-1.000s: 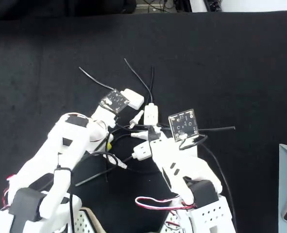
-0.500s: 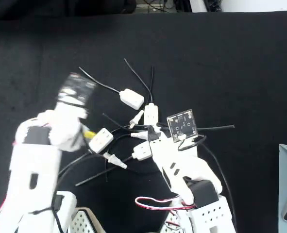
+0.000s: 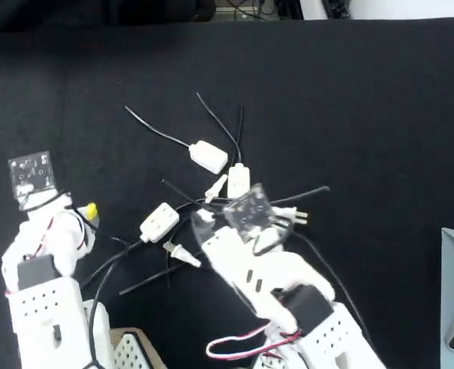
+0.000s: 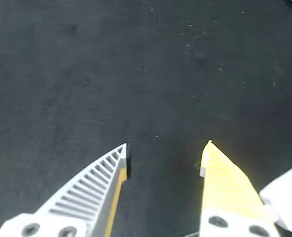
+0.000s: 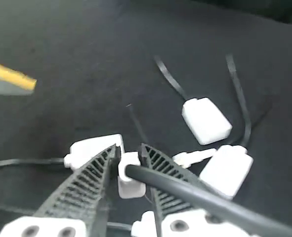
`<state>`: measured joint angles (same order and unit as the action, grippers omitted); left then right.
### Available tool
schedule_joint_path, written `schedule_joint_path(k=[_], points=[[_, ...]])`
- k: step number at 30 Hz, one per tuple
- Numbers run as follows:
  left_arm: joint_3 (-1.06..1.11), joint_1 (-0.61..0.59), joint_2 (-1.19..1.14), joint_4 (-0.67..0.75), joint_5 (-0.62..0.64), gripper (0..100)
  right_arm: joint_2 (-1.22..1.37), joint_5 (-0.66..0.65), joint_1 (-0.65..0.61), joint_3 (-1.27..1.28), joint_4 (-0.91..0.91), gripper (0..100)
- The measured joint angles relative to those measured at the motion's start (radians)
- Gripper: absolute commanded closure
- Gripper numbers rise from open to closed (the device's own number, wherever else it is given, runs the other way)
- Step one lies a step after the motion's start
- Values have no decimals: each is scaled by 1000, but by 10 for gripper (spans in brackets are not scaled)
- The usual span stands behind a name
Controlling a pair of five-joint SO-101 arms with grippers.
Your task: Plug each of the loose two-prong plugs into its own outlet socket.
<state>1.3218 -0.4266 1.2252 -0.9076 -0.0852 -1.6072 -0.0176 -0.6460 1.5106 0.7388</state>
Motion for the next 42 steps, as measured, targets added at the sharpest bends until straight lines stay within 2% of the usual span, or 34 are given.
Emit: schedule_joint_path(k=[6,15,22,34,42], points=[[84,-11,115,11,11,765,275,0,-81,-97,-144,985],[133,-11,230,11,11,765,798,0,-98,-209,-463,985],[133,-11,239,11,11,765,1086,0,-98,-210,-718,985],[133,-11,239,11,11,765,1270,0,-83,-310,-758,986],[133,-11,239,11,11,764,1292,0,-80,-310,-758,985]])
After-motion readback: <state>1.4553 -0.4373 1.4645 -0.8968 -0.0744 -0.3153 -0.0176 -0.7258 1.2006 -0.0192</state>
